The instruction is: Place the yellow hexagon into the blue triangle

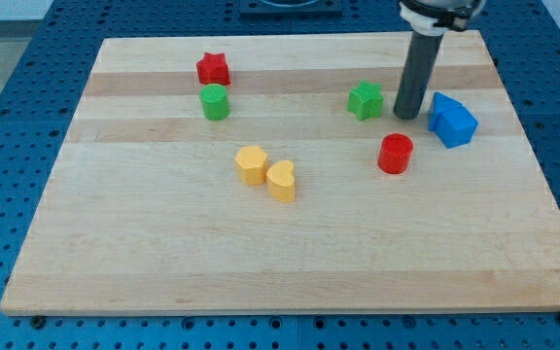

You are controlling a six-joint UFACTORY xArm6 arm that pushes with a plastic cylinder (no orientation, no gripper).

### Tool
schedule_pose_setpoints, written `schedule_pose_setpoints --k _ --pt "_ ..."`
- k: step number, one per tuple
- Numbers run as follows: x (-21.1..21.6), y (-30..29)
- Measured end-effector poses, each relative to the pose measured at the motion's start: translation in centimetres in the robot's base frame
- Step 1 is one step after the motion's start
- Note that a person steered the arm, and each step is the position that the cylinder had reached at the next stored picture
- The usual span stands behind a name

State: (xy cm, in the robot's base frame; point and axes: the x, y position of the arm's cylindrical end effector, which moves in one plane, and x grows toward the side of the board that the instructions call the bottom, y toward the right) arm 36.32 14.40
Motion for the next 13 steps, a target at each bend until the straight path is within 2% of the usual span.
schedule_pose_setpoints --k 3,6,8,9,11,13 --pt "-0.1 -9.4" --pt "3.2 -16.2" --pt "3.4 -23.3" --pt "5.1 -25.6" --pt "9.1 -26.1" --pt "10.4 -23.7"
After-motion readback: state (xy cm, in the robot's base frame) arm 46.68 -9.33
